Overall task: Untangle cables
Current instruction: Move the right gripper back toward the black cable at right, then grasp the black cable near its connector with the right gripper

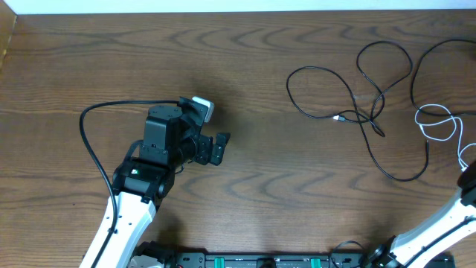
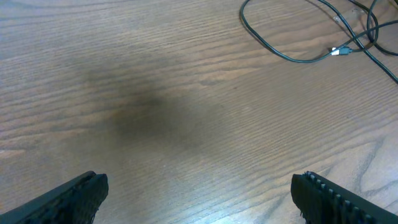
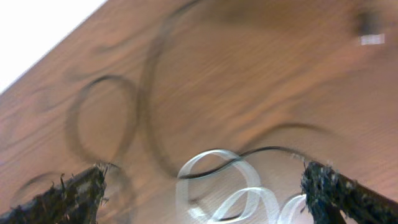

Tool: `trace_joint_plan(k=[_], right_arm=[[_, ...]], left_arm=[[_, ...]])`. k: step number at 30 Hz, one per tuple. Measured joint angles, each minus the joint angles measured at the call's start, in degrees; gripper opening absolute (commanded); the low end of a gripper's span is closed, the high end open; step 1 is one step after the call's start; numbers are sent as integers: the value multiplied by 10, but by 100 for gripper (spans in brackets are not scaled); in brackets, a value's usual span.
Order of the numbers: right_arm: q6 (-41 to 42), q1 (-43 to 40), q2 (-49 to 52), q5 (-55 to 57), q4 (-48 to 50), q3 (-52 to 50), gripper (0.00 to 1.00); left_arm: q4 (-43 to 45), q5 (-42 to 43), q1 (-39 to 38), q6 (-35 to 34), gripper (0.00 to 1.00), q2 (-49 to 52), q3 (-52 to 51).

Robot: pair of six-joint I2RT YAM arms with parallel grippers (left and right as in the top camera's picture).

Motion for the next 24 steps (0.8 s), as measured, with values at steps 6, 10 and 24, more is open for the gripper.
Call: trace_joint_plan(k=[6, 10, 24], right_arm=[[58, 103, -17, 16, -83, -2, 99], [204, 162, -17, 81, -89, -31, 99], [245, 274, -17, 150, 57, -229, 99]], left_arm=[[0, 0, 0, 0, 99, 0, 0], [0, 0, 0, 0, 99, 0, 0], [0, 0, 0, 0, 99, 0, 0]])
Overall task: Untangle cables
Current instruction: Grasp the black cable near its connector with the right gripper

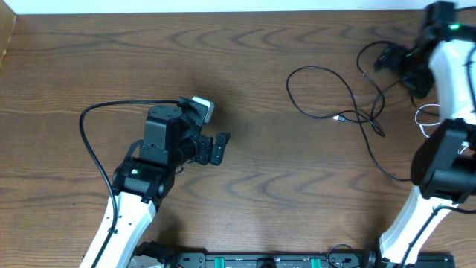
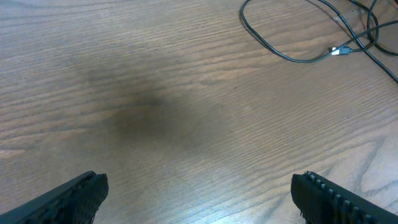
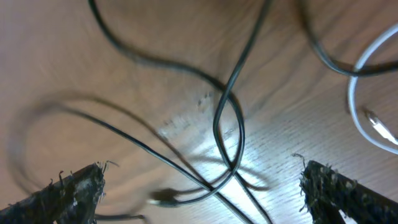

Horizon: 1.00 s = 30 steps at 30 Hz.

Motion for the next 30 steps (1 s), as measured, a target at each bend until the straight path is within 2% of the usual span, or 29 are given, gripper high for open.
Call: trace_joint_plan(k=[6, 12, 17, 18, 19, 20, 21, 23, 24, 30], right_arm=[[-75, 35, 0, 96, 48, -95, 99], [-78, 35, 0, 128, 110, -190, 99], [-75, 35, -5, 123, 145, -225, 97], [-76, 35, -7, 121, 152, -229, 93], [-76, 35, -9, 116, 159, -234, 83], [-76, 35, -11, 109, 167, -239, 65], [-72, 35, -12, 102, 176, -243, 42], [-62, 35, -14, 84, 189, -250, 27], [-57, 36, -15, 74, 195, -255, 24], [-40, 36, -29, 56, 228, -281, 28]], left_arm=[[0, 0, 0, 0, 99, 0, 0], [0, 0, 0, 0, 99, 0, 0], [0, 0, 0, 0, 99, 0, 0], [0, 0, 0, 0, 99, 0, 0], [0, 0, 0, 0, 99, 0, 0], [0, 0, 0, 0, 99, 0, 0], [0, 0, 0, 0, 100, 0, 0], [0, 0, 0, 0, 100, 0, 0], [0, 0, 0, 0, 99, 0, 0], [0, 0, 0, 0, 99, 0, 0]])
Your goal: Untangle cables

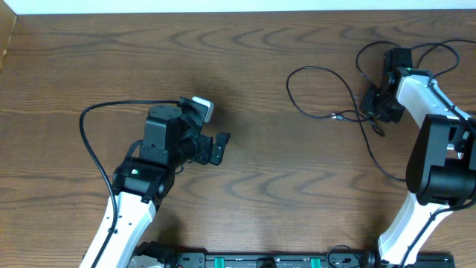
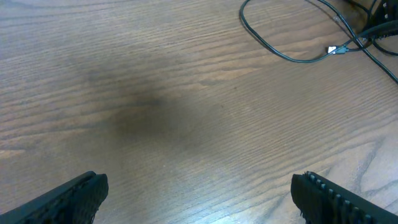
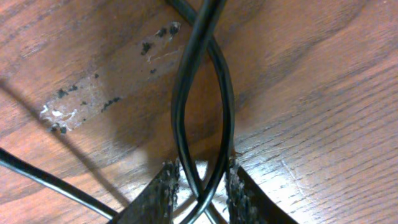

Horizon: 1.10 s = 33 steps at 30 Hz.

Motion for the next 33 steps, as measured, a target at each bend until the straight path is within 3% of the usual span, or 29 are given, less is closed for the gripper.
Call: trace_joint_plan(k=[3, 4, 5, 17, 22, 28, 33], right_arm=[[4, 0, -8, 0, 19, -16, 24], [4, 0, -11, 0, 25, -21, 9], [6, 0, -14, 2, 32, -27, 1], [8, -1, -29, -26, 86, -59, 1], [-2, 0, -28, -90, 40, -43, 1], [-31, 0, -55, -153, -43, 28, 1], [-51, 0, -178, -176, -53, 138, 1]], left_arm=[[0, 0, 0, 0, 99, 0, 0], [0, 0, 0, 0, 99, 0, 0], [0, 0, 0, 0, 99, 0, 0], [0, 0, 0, 0, 99, 0, 0], [0, 0, 0, 0, 99, 0, 0], [0, 0, 0, 0, 99, 0, 0], [0, 0, 0, 0, 99, 0, 0]])
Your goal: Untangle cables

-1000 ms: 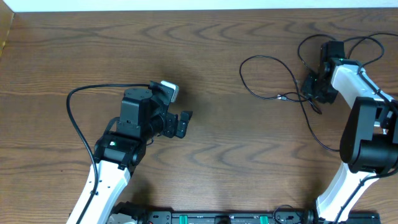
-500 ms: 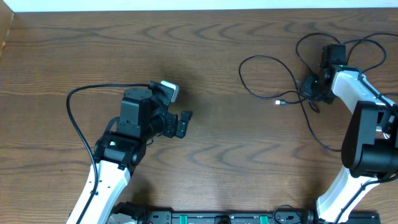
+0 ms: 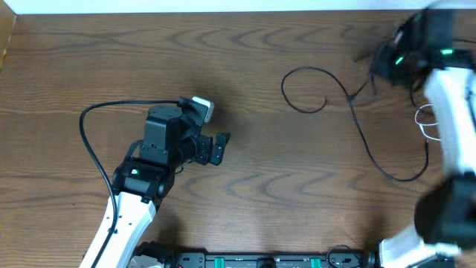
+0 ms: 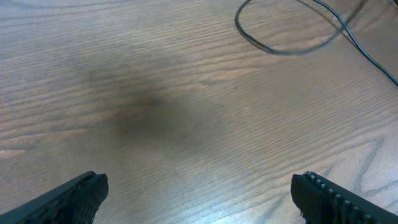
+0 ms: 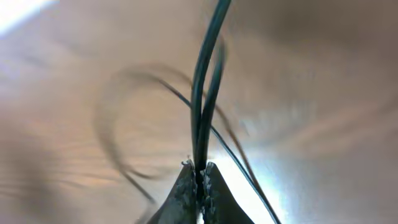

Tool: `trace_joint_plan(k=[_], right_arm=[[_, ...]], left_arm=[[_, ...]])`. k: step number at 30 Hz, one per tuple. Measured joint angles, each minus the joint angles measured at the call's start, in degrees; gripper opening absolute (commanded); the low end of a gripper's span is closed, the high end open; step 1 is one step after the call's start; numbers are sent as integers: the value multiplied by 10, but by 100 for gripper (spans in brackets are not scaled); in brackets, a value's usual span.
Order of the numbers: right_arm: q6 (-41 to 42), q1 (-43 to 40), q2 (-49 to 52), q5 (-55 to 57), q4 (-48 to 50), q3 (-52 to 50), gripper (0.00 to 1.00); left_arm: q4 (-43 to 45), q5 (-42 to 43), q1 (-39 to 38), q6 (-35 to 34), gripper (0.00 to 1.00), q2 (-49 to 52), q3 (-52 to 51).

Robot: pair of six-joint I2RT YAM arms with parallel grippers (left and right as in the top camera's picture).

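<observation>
A black cable [image 3: 303, 89] forms a loop at mid-right of the table, and its tail [image 3: 387, 173] curves toward the near right. My right gripper [image 3: 381, 59], motion-blurred near the far right edge, is shut on two strands of this black cable [image 5: 208, 74]; the pinch shows in the right wrist view [image 5: 200, 171]. A white cable [image 3: 428, 123] lies at the right edge, partly under the arm. My left gripper [image 3: 221, 147] rests at mid-left, open and empty [image 4: 199, 193]; the black loop [image 4: 286, 45] lies well ahead of it.
The left arm's own black lead [image 3: 93, 141] arcs over the table at the left. Bare wooden table [image 3: 253, 59] lies between the two arms. The table's far edge [image 3: 223, 11] meets a white strip.
My right gripper has shut on the two crossing black strands and moved up and toward the far edge with them. The black loop has been drawn tighter and changed shape. The left arm is unchanged.
My right gripper was open over the white cable at the right edge. It then stood open above the black tangle, then sat low with the crossing strands between its fingers. Now it holds those strands, pulled away. The left arm stayed still throughout.
</observation>
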Motion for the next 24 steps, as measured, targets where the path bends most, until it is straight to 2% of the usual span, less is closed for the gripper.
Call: trace_joint_plan(k=[4, 9, 18, 24], right_arm=[[-9, 0, -88, 13, 2, 66, 1], [-23, 1, -166, 141, 28, 119, 1], [-59, -13, -200, 385, 63, 125, 1], [-65, -56, -199, 442, 27, 125, 1]], left_arm=[[0, 0, 0, 0, 99, 0, 0], [0, 0, 0, 0, 99, 0, 0], [0, 0, 0, 0, 99, 0, 0], [0, 0, 0, 0, 100, 0, 0]])
